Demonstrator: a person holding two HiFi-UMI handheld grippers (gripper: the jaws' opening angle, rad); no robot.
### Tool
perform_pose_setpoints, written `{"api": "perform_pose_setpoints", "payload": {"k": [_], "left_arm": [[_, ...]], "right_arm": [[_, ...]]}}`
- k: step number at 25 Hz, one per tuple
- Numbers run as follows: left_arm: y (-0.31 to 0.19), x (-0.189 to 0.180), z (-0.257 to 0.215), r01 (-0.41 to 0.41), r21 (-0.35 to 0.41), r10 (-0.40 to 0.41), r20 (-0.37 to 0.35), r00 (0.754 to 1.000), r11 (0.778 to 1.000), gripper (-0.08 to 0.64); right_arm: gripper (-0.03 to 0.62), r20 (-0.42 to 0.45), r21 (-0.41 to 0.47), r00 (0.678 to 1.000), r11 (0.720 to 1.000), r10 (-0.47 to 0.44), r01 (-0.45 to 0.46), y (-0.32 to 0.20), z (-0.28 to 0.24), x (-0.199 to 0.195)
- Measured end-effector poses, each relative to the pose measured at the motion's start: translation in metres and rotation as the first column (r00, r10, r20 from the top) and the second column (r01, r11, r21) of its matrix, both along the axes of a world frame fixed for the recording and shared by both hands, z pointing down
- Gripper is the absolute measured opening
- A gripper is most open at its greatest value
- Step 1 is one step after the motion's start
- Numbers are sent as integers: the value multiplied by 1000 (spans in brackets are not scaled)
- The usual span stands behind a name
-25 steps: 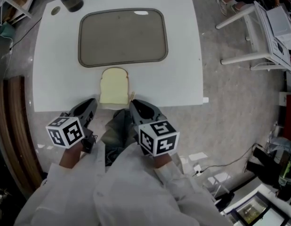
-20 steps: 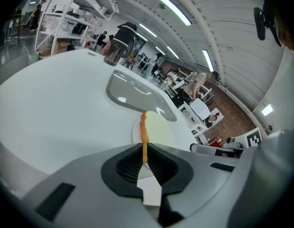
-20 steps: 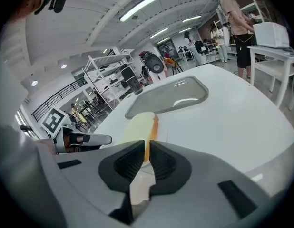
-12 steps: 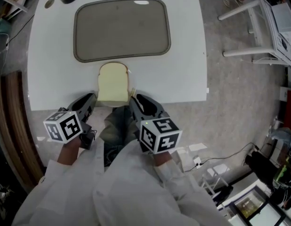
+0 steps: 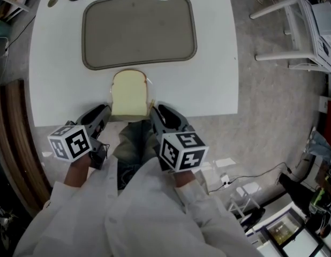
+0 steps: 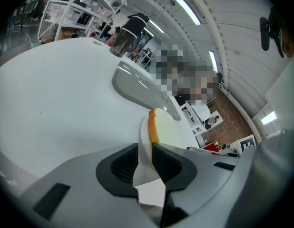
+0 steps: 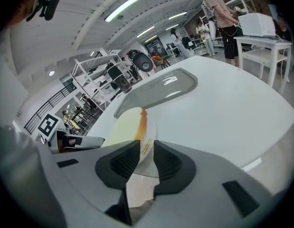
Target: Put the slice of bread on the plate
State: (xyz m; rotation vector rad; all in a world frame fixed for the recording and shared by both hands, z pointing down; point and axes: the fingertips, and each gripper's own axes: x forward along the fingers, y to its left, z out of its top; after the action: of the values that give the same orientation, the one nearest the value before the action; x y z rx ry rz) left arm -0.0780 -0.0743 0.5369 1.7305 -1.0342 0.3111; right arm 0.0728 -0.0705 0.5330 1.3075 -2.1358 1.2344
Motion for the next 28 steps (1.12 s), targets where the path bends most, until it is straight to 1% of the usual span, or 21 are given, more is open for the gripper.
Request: {"api": "perform_pose_setpoints", "payload": {"k": [5,10,12,22,28], "left_arm": [[0,2,1,3,-19,-4,-14,1000,1000,72],[2,3,2,12,-36,-14,-51,999,999,72],[2,3,2,9,-39,-11,-55,998,999,72],[3,5,2,-13,-61,7,-96,995,998,72],[2,6,2,-22,-78,13,-107,994,997,72]], "right_arm": [[77,-8,-28,1000,1000,-6,6,2,6,1],[77,-5,-48,1000,999,-18,18,6,9,-3],[77,-5,-56,1000,998,-21,21,7,11,-4],[77,16,-65,1000,998,-4,5,9,12,-5],[76,39,-82,999,997,-6,9,9,12,-7]]}}
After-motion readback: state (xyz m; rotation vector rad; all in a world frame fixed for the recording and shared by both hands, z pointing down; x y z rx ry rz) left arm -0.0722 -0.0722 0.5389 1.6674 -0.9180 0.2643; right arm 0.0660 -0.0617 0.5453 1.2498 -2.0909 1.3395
